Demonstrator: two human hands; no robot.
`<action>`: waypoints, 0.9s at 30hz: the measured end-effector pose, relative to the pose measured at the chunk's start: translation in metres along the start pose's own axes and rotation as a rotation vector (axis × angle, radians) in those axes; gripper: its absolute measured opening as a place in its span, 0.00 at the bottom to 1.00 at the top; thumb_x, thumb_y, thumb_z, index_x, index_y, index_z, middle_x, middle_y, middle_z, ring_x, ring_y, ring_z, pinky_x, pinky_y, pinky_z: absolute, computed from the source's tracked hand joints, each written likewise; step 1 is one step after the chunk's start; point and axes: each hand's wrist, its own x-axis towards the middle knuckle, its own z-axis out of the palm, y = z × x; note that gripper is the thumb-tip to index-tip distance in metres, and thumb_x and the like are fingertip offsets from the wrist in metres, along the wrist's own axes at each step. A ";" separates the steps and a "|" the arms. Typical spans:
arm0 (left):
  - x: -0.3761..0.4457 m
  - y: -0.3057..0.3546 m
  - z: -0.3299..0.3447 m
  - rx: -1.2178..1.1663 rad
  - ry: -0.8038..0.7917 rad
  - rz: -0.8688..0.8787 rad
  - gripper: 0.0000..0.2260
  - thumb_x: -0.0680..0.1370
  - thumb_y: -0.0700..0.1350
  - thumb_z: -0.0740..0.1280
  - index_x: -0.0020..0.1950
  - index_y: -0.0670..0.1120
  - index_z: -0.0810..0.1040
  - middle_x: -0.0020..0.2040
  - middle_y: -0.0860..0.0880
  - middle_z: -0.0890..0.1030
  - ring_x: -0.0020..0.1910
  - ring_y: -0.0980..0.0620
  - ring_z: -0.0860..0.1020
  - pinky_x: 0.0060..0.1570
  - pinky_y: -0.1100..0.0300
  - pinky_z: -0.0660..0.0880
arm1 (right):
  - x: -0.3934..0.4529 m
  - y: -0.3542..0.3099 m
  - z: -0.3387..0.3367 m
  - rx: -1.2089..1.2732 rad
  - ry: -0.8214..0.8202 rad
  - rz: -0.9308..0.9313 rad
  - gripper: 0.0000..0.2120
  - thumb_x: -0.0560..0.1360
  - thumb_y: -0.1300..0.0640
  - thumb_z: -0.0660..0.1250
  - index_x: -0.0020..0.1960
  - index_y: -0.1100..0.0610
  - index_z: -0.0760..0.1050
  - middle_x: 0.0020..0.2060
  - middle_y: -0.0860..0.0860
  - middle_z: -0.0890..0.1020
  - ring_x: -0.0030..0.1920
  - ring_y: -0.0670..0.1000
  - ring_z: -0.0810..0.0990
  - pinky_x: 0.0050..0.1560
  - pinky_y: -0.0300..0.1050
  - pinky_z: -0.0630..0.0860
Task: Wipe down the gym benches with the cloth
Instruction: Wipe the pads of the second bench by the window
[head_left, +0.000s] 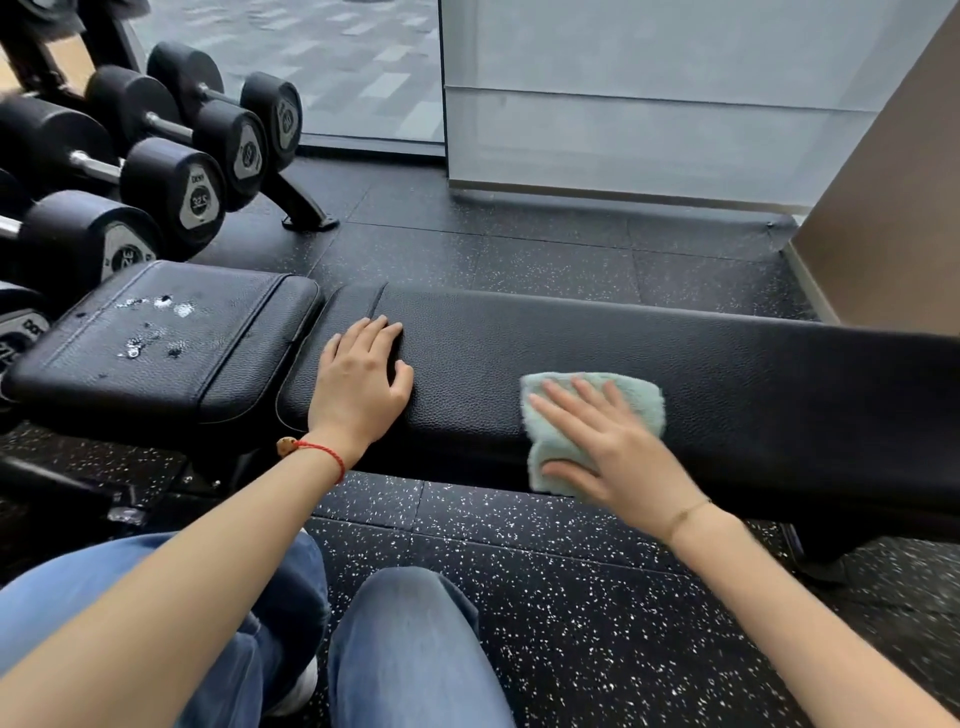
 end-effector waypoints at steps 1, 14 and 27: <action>0.000 0.000 0.000 -0.001 -0.004 -0.001 0.26 0.75 0.53 0.55 0.70 0.46 0.73 0.72 0.45 0.72 0.73 0.47 0.67 0.73 0.47 0.58 | 0.014 -0.016 0.008 -0.037 0.003 -0.041 0.34 0.76 0.34 0.50 0.77 0.49 0.56 0.76 0.47 0.60 0.76 0.53 0.57 0.76 0.55 0.51; -0.001 -0.001 0.000 -0.040 -0.026 -0.003 0.27 0.76 0.52 0.54 0.72 0.46 0.71 0.74 0.46 0.70 0.75 0.48 0.64 0.75 0.48 0.56 | -0.054 0.040 -0.013 0.112 0.090 0.223 0.34 0.73 0.32 0.55 0.75 0.47 0.60 0.75 0.44 0.61 0.77 0.47 0.54 0.77 0.50 0.48; 0.004 -0.012 -0.011 -0.095 -0.103 0.040 0.26 0.76 0.53 0.54 0.73 0.48 0.70 0.74 0.48 0.69 0.76 0.49 0.63 0.75 0.49 0.56 | 0.079 -0.045 0.019 0.264 0.054 -0.005 0.26 0.79 0.41 0.54 0.75 0.46 0.59 0.75 0.45 0.60 0.77 0.49 0.53 0.75 0.44 0.40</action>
